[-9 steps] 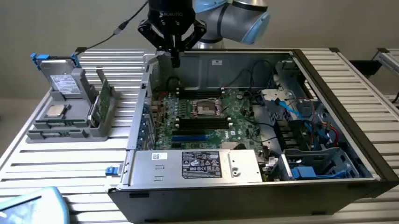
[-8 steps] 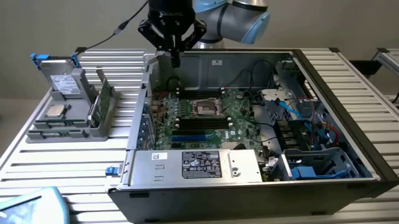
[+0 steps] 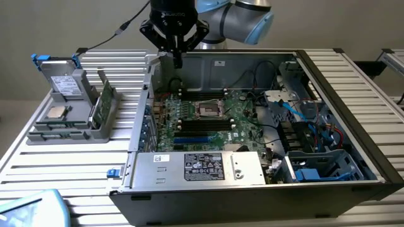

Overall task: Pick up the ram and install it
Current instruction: 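Reach for the ram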

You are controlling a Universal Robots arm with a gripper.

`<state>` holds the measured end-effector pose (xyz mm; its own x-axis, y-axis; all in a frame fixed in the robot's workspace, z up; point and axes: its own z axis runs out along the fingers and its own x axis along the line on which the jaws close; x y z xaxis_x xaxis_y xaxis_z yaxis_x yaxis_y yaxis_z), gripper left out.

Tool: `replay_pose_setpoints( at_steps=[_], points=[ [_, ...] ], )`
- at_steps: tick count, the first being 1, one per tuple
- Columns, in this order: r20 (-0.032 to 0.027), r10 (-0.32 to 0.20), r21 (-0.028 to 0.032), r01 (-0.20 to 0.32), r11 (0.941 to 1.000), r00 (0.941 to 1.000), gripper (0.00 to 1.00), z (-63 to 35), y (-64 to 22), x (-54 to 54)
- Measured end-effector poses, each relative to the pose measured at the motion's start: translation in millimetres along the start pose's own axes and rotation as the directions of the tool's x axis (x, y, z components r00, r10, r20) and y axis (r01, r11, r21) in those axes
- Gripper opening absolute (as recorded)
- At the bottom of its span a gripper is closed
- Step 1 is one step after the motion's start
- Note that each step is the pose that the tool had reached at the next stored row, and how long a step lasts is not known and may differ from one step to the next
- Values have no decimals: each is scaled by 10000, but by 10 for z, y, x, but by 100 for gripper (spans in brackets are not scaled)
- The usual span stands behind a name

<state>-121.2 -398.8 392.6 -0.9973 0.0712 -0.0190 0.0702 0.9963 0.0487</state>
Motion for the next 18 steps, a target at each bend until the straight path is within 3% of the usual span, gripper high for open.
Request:
replay_pose_setpoints(
  at_steps=[8,18],
  points=[
    [1,0,0,0,10000,10000,11,0,9,55],
    [2,1,0,-1,10000,10000,11,-4,80,416]
  ],
)
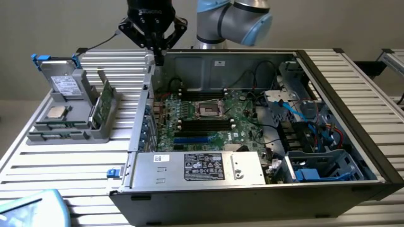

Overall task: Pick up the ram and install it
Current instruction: 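Reach for the ram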

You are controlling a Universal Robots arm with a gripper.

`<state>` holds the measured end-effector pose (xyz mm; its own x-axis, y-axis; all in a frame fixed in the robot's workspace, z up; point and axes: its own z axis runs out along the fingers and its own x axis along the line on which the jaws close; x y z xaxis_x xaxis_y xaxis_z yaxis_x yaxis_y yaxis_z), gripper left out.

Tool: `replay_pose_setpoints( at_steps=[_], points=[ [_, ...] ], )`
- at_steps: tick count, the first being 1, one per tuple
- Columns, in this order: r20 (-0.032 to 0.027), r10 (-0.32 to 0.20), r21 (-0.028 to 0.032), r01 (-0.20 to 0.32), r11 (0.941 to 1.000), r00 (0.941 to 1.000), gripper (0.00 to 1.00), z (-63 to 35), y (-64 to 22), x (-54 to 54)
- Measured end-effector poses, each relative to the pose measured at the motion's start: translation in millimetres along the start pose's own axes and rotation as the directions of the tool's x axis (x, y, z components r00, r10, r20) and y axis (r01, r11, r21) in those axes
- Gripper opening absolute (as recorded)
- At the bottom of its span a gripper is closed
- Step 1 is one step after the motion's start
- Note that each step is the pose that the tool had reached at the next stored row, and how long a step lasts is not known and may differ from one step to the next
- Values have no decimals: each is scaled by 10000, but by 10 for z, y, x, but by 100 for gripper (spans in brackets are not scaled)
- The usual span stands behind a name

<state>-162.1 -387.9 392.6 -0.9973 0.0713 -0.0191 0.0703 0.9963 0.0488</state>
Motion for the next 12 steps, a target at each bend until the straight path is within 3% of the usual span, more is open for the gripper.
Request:
replay_pose_setpoints(
  at_steps=[12],
  points=[
    [2,-2,0,2,10000,10000,11,-9,33,537]
  ],
)
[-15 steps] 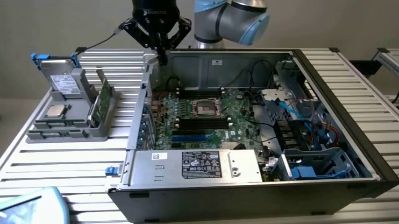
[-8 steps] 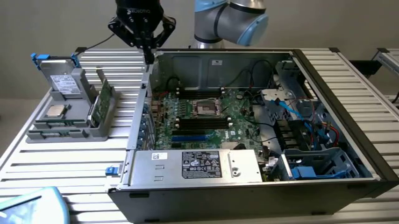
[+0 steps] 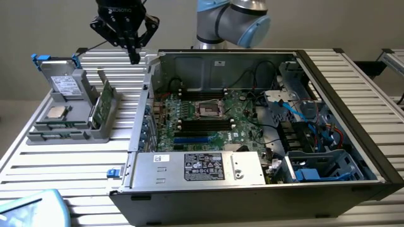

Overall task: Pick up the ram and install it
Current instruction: 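Reach for the ram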

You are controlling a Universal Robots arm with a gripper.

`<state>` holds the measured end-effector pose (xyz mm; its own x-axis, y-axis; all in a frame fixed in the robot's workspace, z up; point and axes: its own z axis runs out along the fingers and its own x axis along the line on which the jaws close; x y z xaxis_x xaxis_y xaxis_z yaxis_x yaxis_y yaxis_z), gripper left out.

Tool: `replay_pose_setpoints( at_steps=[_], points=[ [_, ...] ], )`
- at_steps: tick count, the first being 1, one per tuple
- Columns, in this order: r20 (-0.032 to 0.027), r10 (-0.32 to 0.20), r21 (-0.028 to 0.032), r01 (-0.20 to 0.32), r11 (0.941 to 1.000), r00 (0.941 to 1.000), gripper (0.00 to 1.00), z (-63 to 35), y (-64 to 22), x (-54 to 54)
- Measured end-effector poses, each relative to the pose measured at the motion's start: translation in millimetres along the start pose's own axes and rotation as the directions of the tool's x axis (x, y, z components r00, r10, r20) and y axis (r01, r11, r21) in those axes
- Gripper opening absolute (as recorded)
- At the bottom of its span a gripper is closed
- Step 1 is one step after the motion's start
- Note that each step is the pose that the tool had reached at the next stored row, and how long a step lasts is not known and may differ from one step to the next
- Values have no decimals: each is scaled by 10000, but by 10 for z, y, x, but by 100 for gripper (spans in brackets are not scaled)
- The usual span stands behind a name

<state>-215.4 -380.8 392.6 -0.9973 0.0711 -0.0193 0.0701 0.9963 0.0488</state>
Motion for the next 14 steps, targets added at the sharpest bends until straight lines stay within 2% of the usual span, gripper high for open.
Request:
replay_pose_setpoints(
  at_steps=[14],
  points=[
    [0,1,1,-1,10000,10000,11,-10,15,638]
  ],
)
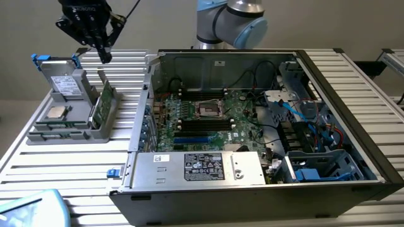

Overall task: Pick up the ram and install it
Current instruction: 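Reach for the ram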

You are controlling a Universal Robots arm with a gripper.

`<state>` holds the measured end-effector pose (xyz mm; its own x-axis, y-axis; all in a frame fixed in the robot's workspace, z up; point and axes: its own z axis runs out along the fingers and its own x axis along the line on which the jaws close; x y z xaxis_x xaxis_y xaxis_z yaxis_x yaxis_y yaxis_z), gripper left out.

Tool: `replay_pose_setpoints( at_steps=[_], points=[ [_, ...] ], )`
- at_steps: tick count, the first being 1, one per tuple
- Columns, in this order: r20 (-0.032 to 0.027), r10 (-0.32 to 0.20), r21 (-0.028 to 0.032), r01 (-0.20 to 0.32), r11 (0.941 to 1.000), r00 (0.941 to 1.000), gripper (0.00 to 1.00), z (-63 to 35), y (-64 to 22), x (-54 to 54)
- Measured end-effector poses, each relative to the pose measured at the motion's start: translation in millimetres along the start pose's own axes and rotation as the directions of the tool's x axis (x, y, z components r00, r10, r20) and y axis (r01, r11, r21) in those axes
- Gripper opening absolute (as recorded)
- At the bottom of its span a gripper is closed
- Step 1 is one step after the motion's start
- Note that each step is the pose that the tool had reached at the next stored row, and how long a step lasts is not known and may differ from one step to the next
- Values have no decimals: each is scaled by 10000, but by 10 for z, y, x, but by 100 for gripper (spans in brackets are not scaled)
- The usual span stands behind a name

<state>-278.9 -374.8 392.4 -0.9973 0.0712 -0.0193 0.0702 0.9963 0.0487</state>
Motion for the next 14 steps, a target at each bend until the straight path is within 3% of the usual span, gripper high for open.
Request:
replay_pose_setpoints(
  at_steps=[8,14],
  points=[
    [-3,-1,-6,1,10000,10000,11,4,-4,363],
    [-46,4,-95,-4,10000,10000,11,6,-22,639]
  ],
)
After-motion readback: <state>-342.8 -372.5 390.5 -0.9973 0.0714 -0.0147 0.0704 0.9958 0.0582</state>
